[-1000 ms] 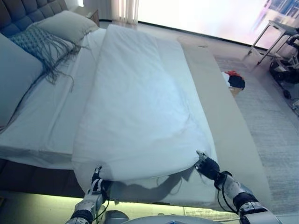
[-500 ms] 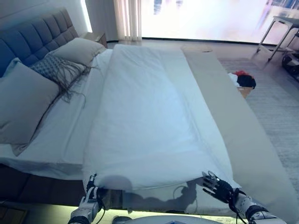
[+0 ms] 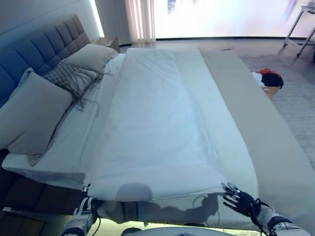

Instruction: Make the bed neatly

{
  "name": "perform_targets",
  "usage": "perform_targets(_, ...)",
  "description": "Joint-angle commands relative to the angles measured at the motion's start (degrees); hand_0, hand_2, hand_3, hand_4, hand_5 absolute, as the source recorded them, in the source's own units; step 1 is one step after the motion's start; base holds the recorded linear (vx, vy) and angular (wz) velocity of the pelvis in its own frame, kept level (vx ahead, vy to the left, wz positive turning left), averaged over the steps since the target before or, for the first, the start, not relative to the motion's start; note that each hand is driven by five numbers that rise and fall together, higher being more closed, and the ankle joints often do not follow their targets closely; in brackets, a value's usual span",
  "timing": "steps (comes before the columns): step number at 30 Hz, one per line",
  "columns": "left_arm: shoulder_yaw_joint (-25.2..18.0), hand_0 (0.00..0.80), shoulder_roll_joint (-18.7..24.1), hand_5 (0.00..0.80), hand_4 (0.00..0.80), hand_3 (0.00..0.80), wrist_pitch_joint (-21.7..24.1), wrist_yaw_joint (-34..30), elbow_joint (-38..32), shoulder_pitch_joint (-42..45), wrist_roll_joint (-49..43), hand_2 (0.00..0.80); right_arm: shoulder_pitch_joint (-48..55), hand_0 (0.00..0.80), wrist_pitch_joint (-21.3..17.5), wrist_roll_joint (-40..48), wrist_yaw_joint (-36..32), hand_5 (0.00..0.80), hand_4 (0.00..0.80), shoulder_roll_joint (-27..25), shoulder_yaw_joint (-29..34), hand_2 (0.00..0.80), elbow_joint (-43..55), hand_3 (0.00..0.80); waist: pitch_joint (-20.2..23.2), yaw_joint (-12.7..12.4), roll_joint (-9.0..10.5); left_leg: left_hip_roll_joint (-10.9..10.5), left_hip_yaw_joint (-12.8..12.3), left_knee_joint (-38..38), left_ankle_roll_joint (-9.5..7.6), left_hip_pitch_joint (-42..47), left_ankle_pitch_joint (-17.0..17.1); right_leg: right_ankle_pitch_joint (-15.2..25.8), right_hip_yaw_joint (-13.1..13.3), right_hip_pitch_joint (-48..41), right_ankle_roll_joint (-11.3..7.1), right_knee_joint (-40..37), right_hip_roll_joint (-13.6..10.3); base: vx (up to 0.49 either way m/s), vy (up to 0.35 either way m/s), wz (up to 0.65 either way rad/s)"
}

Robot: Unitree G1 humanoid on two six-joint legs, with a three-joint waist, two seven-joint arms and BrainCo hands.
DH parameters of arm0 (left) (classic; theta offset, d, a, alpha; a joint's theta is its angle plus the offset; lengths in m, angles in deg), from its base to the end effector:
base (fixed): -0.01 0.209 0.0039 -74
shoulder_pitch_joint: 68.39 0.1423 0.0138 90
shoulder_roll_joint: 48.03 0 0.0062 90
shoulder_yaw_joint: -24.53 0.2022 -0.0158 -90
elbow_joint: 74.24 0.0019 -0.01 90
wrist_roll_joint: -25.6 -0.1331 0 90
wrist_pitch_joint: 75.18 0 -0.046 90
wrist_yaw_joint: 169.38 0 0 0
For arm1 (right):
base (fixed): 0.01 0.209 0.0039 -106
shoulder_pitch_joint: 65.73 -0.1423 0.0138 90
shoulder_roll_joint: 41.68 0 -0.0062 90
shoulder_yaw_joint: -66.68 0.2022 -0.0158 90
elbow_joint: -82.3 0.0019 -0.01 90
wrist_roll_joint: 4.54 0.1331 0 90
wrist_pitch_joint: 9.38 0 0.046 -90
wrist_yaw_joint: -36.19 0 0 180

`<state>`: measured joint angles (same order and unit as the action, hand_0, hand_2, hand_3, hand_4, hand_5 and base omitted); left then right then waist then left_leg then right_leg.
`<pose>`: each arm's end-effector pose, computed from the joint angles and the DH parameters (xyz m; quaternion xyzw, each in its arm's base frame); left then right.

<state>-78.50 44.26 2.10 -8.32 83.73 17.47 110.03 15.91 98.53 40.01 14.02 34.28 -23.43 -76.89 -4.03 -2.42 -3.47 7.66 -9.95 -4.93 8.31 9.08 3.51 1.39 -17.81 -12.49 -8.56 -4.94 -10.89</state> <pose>0.1039 0.2692 -0.1070 -0.6117 0.2305 0.2976 0.6958 0.1181 -0.3229 -0.0781 0.2639 0.4821 -0.1408 0.8235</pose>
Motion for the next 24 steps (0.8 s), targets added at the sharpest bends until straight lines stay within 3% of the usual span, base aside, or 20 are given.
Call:
perform_targets(1, -9.79, 0.8, 12.06, 0.8, 0.8, 0.8, 1.67, -3.03, 4.23, -3.59, 1.63, 0.8, -7.59, 0.0, -2.6, 4.18, 1.32, 0.0, 0.0, -2.55, 5.35, 0.0, -4.94, 0.0, -0.8, -3.56, 2.51, -4.59, 0.31, 9.72, -3.49, -2.37, -9.12, 5.65, -1.34, 3.62, -3.58, 2.32, -9.56, -0.151, 0.229, 0.02)
perform_targets(3, -11.22, 0.8, 13.39, 0.8, 0.8, 0.8, 0.8, -3.17, 4.52, -3.5, 1.32, 0.8, -8.71, 0.0, -2.22, 4.88, 1.87, 0.0, 0.0, -2.5, 5.66, 0.0, -4.92, 0.0, -1.07, -4.15, 2.0, -5.98, -1.15, 8.99, -4.05, -2.33, -8.96, 7.62, -3.34, 5.69, -3.77, 4.89, -11.04, -0.174, 0.229, 0.04)
perform_targets(5, -12.47, 0.8, 14.32, 0.8, 0.8, 0.8, 0.65, -3.85, 4.73, -3.11, 1.03, 0.8, -9.31, 0.0, -2.07, 5.78, 1.7, 0.0, 0.0, -2.1, 5.13, 0.0, -5.18, 0.0, -1.28, -4.73, 1.39, -6.73, -1.76, 8.78, -5.49, -2.97, -8.52, 5.07, -3.19, 7.26, -2.9, 15.82, -10.22, -0.176, 0.223, 0.07)
perform_targets(6, -12.51, 0.8, 14.6, 0.8, 0.8, 0.8, 0.93, -4.05, 4.88, -3.19, 1.05, 0.8, -9.37, 0.0, -1.99, 6.34, 1.29, 0.0, 0.0, -1.96, 4.76, 0.0, -5.34, 0.0, -1.19, -4.73, 1.3, -7.19, -1.26, 8.74, -6.22, -3.62, -8.04, 3.48, -2.16, 7.71, -2.1, 19.07, -8.31, -0.178, 0.167, 0.07)
perform_targets(7, -12.45, 0.8, 14.58, 0.8, 0.8, 0.8, 1.84, -4.4, 5.16, -3.37, 1.12, 0.8, -8.97, 0.0, -2.14, 6.8, 0.25, 0.0, 0.0, -1.68, 4.32, 0.0, -5.56, 0.0, -0.97, -4.43, 1.53, -7.97, -0.33, 8.35, -7.19, -4.39, -7.61, 0.71, -0.24, 8.58, -1.13, 23.91, -4.15, -0.138, 0.095, 0.1)
perform_targets(8, -12.36, 0.8, 14.5, 0.8, 0.8, 0.8, 2.34, -4.35, 5.16, -3.45, 1.11, 0.8, -8.77, 0.0, -2.2, 7.06, -0.3, 0.0, 0.0, -1.6, 4.17, 0.0, -5.67, 0.0, -0.7, -4.31, 1.84, -8.35, 0.09, 8.13, -7.49, -4.76, -7.45, -0.61, 0.65, 9.1, -0.74, 25.22, -2.33, -0.12, 0.039, 0.09)
perform_targets(10, -11.1, 0.8, 13.97, 0.8, 0.8, 0.8, 4.15, -3.4, 4.72, -4.71, 1.21, 0.8, -9.05, 0.0, -2.25, 7.95, -1.13, 0.0, 0.0, -1.62, 4.07, 0.0, -6.64, 0.0, 0.09, -3.53, 3.71, -10.9, 2.47, 7.52, -8.1, -6.33, -6.63, -3.88, 4.47, 7.79, 0.59, 21.86, 6.16, -0.088, -0.03, 0.17)
perform_targets(11, -10.79, 0.8, 13.91, 0.8, 0.8, 0.8, 4.45, -3.11, 4.55, -5.06, 1.03, 0.8, -9.18, 0.0, -2.27, 8.33, -1.17, 0.0, 0.0, -1.69, 4.11, 0.0, -6.9, 0.0, 0.32, -3.4, 4.11, -11.59, 3.14, 7.65, -8.14, -7.21, -6.22, -3.7, 5.33, 7.28, 1.13, 19.95, 7.79, -0.082, -0.043, 0.33)
perform_targets(14, -10.97, 0.8, 14.54, 0.8, 0.8, 0.8, 4.48, -2.2, 3.84, -6.2, 0.71, 0.8, -10.57, 0.0, -1.94, 7.0, -0.96, 0.0, 0.0, -2.05, 3.86, 0.0, -7.9, 0.0, 0.77, -4.63, 4.45, -13.3, 4.55, 8.62, -7.82, -9.57, -5.92, -7.2, 4.42, 4.44, 3.59, 12.17, 9.32, -0.091, -0.024, 0.21)
perform_targets(17, -12.06, 0.8, 14.41, 0.8, 0.8, 0.8, 3.66, -2.0, 2.48, -5.47, -0.65, 0.8, -9.52, 0.0, -2.4, 6.62, -1.06, 0.0, 0.0, -2.94, 5.02, 0.0, -7.51, 0.0, 0.41, -5.1, 4.24, -13.87, 3.69, 11.0, -7.26, -12.95, -5.63, -8.05, 4.21, 3.81, 4.47, 10.17, 10.01, -0.138, 0.032, 0.1)
perform_targets(20, -12.15, 0.8, 14.13, 0.8, 0.8, 0.8, 3.64, -0.9, 0.46, -5.29, 0.27, 0.8, -9.58, 0.0, -1.48, 8.48, -2.2, 0.0, 0.0, -3.26, 5.59, 0.0, -6.33, 0.0, -0.51, -4.98, 4.43, -11.5, 1.7, 14.51, -6.19, -15.73, -5.88, -8.94, 2.74, 4.51, 5.81, 9.26, 9.49, -0.194, 0.068, 0.12)
perform_targets(21, -12.03, 0.8, 13.69, 0.8, 0.8, 0.8, 4.01, -0.95, 0.15, -5.43, 0.52, 0.8, -9.48, 0.329, -2.03, 8.99, -3.18, 0.329, 0.329, -2.98, 5.91, 0.329, -6.3, 0.329, -1.12, -4.62, 4.73, -9.98, 1.27, 16.34, -5.58, -15.93, -6.68, -9.38, 2.21, 4.66, 6.11, 9.65, 9.0, -0.197, 0.106, 0.05)
perform_targets(22, -11.83, 0.8, 13.22, 0.8, 0.8, 0.8, 4.55, -0.75, -0.16, -5.59, 0.69, 0.8, -9.45, 0.8, -2.94, 9.44, -4.06, 0.8, 0.8, -2.51, 6.03, 0.8, -6.09, 0.8, -1.55, -4.3, 4.96, -8.47, 1.33, 17.33, -5.12, -15.83, -6.68, -9.38, 1.96, 5.0, 6.31, 9.97, 8.58, -0.184, 0.147, 0.08)
perform_targets(24, -11.82, 0.8, 12.1, 0.8, 0.8, 0.8, 5.83, 0.31, -0.96, -5.97, 1.32, 0.8, -8.53, 0.8, -3.69, 9.93, -4.31, 0.8, 0.8, -1.09, 5.95, 0.8, -4.92, 0.8, -2.18, -3.12, 5.45, -3.26, 2.52, 17.5, -3.68, -14.05, -4.48, -9.48, 1.62, 6.11, 6.51, 11.35, 7.17, -0.167, 0.182, -0.01)
